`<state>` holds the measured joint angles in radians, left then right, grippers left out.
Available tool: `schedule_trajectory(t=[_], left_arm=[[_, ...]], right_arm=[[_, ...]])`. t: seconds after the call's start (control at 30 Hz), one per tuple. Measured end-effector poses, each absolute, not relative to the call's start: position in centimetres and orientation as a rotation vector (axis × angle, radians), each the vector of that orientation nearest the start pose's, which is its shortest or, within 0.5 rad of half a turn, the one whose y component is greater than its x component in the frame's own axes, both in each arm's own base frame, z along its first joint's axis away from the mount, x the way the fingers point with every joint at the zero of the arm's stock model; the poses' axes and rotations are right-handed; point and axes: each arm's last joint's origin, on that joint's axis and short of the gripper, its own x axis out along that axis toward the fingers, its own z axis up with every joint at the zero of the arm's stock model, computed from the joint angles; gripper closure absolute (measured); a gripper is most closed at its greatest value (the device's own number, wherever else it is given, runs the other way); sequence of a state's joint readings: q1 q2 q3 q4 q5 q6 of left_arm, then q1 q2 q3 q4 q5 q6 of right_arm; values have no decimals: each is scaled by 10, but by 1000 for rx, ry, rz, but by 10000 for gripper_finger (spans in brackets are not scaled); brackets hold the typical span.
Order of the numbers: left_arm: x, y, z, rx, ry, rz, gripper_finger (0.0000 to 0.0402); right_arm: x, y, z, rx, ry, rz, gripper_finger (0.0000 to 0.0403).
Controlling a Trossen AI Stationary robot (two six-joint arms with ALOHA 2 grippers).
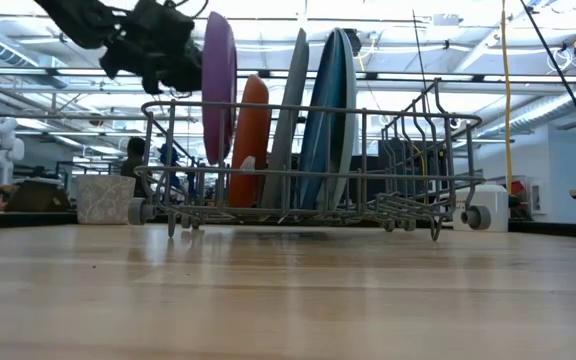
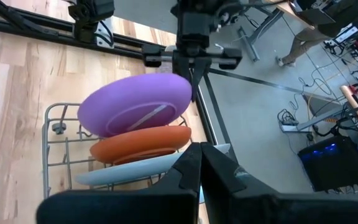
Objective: Sort dishes
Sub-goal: Put the purple plate in the dish rack
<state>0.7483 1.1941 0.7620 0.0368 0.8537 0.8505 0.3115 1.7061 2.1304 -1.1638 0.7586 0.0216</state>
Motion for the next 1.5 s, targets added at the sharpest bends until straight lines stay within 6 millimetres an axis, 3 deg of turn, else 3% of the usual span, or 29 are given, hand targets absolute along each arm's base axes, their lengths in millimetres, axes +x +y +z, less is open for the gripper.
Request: schedule_trajectory(t=[0.4, 0.7, 1.0, 1.5], left_arm=[[219, 172, 234, 483, 226, -283, 402], [222, 179, 220, 435, 243, -301, 401], [222, 184, 214, 336, 299, -240, 398], [220, 187, 210, 250, 384, -136, 338]], right_arm=[[310, 79, 461, -342, 632, -439, 403], [310, 79, 461, -341, 632, -439, 403], [310, 79, 461, -341, 632, -439, 403], [311, 79, 461, -340, 631, -439, 403]])
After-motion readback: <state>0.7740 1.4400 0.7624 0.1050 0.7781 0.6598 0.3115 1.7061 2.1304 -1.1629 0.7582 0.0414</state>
